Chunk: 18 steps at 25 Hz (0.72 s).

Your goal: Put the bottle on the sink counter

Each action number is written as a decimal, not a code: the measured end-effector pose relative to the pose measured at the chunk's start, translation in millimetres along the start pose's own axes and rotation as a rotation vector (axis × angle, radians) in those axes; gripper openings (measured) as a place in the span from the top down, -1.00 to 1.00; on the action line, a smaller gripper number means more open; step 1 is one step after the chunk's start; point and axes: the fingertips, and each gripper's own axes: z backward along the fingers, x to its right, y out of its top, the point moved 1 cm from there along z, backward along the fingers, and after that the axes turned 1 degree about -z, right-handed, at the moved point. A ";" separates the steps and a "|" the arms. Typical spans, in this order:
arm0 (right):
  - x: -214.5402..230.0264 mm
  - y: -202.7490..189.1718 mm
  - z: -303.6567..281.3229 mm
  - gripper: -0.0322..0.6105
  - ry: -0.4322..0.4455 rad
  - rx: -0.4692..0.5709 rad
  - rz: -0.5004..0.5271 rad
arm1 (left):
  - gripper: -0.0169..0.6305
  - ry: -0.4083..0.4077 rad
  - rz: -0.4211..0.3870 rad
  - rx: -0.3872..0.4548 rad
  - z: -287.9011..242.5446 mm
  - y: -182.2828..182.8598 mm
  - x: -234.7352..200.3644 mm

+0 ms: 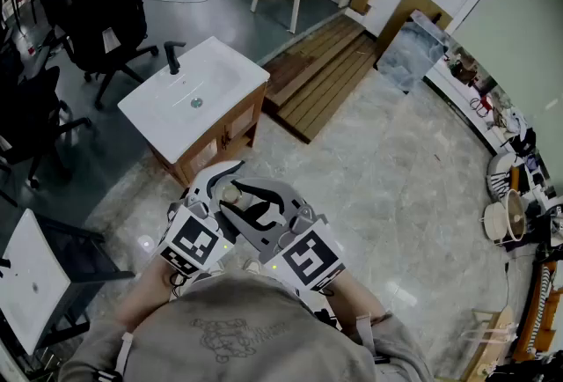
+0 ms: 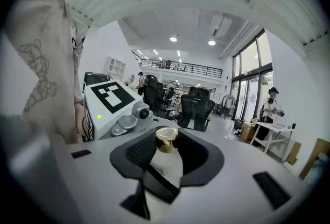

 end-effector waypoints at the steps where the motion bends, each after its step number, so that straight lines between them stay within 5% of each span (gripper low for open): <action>1: 0.6 0.3 -0.5 0.48 0.002 0.001 0.003 | -0.05 -0.001 0.001 0.000 -0.2 -0.3 -0.3; 18: 13.8 -3.0 7.9 0.48 0.007 0.016 -0.021 | -0.05 -0.029 0.021 -0.010 -14.7 3.8 2.4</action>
